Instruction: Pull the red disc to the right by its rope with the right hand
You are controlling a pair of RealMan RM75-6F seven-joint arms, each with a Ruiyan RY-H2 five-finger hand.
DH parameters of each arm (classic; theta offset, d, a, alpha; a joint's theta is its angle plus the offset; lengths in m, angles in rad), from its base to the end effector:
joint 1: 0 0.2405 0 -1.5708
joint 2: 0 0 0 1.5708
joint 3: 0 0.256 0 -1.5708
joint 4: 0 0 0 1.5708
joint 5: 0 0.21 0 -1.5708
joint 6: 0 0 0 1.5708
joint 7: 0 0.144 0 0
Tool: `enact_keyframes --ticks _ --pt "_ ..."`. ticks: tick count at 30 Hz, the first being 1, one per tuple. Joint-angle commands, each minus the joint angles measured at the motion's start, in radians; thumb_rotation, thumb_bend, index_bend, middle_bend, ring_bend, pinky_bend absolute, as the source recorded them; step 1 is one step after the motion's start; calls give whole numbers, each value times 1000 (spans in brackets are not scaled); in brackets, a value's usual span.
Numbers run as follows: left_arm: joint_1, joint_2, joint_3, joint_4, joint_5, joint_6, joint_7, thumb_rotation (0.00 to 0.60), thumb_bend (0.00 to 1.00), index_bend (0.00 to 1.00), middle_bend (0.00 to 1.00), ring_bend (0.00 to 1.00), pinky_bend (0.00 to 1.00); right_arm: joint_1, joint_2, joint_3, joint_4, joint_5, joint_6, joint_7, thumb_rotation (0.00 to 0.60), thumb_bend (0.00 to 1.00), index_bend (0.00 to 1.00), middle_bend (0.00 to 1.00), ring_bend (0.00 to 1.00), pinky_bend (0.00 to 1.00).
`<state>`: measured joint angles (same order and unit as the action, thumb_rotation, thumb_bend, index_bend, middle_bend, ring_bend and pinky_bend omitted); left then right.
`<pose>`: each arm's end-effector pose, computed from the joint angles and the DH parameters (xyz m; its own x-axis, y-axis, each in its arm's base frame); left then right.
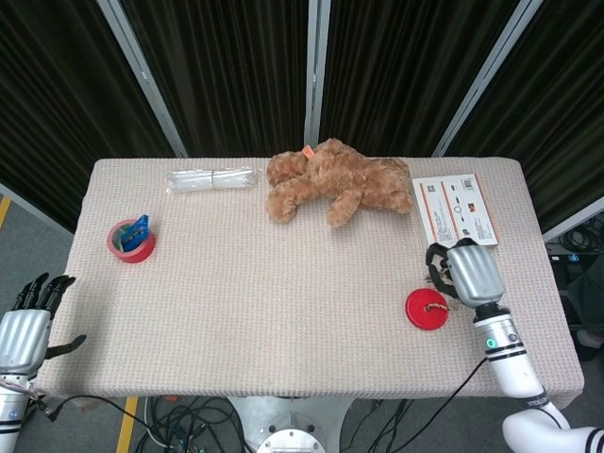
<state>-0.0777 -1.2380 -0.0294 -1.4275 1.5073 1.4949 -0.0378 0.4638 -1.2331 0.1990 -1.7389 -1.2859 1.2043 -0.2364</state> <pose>-0.3372 0.1763 0.1360 0.4216 0.0113 0.9067 0.9068 -0.0011 -0.4216 -0.1998 -0.2997 0.1028 0.3614 -0.0553 0.9308 -0.9113 -0.2323 0.3400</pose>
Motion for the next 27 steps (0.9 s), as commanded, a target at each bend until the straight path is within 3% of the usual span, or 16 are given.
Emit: enact_keyframes --ticks 1,4,6,7,9,11,13,14,27 --pt "0 -3 0 5 -1 -1 -3 600 14 132 123 24 119 29 -58 2 16 -14 -5 -30 600 636 1000 973 692 408" --pt "1 -5 0 9 -2 -2 -7 600 15 132 123 24 119 26 -81 -15 32 -36 2 -24 600 617 1000 973 692 408" --pt "1 -6 1 12 -2 -3 -9 600 13 132 123 24 119 20 -76 -34 47 -55 2 -19 600 540 989 972 685 407" --pt "1 -6 2 13 -2 -3 -10 600 14 133 123 24 119 17 -66 -45 53 -66 -5 -13 600 466 960 958 662 393" --pt "1 -5 2 15 -2 -4 -12 600 14 133 123 24 119 17 -21 -79 52 -71 -56 -7 600 297 809 824 525 281" --pt "0 -5 1 15 -1 -4 -13 600 14 133 123 24 119 26 35 -104 27 -38 -128 -27 600 125 469 488 244 82" --pt "-2 -6 1 13 1 -4 -11 600 14 132 123 24 119 36 79 -116 2 -4 -171 -76 600 27 120 146 46 3" --pt "-2 -7 1 13 1 -5 -10 600 14 132 123 24 119 35 79 -115 1 -6 -160 -86 600 1 10 24 0 0" --pt "-2 -2 0 5 3 0 -9 600 14 133 123 24 119 -21 48 -107 39 -102 -15 7 600 0 0 0 0 0"
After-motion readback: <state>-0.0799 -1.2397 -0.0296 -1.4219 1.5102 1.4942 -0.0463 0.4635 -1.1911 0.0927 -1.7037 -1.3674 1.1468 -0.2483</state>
